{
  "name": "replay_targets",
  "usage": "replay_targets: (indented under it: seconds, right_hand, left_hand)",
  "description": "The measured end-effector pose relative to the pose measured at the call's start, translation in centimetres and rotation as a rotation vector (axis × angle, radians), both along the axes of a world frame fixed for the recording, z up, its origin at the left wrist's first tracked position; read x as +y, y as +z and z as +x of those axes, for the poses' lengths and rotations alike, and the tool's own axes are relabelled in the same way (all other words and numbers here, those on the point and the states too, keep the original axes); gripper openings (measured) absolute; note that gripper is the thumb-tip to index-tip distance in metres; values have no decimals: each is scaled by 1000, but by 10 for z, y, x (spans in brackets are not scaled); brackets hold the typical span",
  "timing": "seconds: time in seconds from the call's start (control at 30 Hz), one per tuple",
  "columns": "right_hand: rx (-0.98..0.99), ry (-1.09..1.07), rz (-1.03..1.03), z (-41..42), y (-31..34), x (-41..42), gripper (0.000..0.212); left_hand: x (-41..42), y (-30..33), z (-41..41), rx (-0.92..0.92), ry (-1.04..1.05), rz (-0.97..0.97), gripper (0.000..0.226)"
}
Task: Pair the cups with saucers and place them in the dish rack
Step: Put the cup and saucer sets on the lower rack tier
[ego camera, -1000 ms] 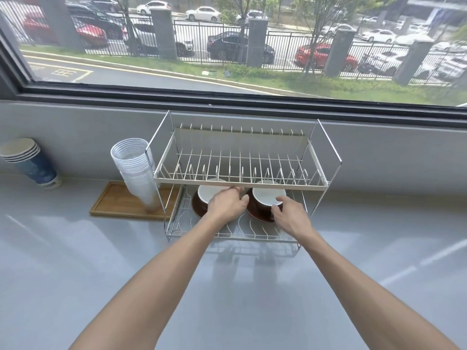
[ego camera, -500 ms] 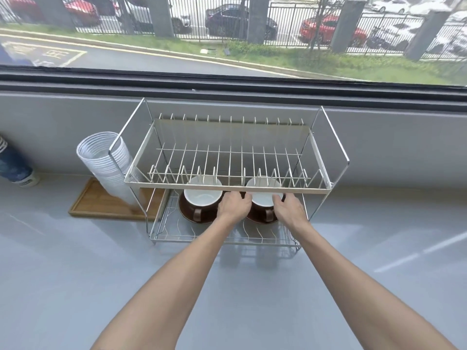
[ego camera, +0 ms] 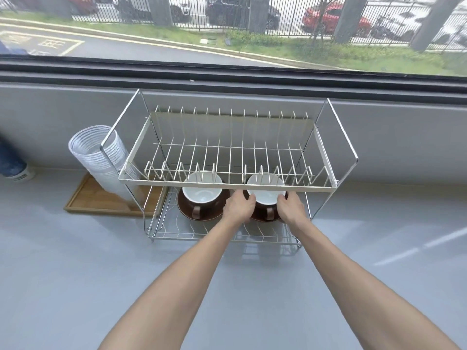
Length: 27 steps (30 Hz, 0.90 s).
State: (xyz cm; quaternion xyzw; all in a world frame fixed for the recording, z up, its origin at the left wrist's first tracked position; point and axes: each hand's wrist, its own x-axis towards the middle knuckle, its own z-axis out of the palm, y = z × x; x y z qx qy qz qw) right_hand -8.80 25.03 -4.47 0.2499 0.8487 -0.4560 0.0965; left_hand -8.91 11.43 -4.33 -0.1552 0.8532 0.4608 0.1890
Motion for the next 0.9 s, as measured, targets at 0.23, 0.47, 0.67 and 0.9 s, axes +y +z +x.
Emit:
replay_targets:
  seconds: [0.23, 0.47, 0.67, 0.9]
  right_hand:
    - [-2, 21, 0, 5, 5, 2, 41]
    - [155, 135, 275, 15, 28, -19, 45]
    - [258, 353, 313, 24, 38, -54, 38]
    - [297, 342, 114, 17, 27, -98, 36]
  left_hand:
    - [-6, 8, 6, 20, -92, -58, 55]
    - [-41, 24, 14, 123, -137, -156, 45]
    - [-87, 32, 22, 141, -1, 57, 38]
    - [-134, 32, 21, 221, 213, -153, 39]
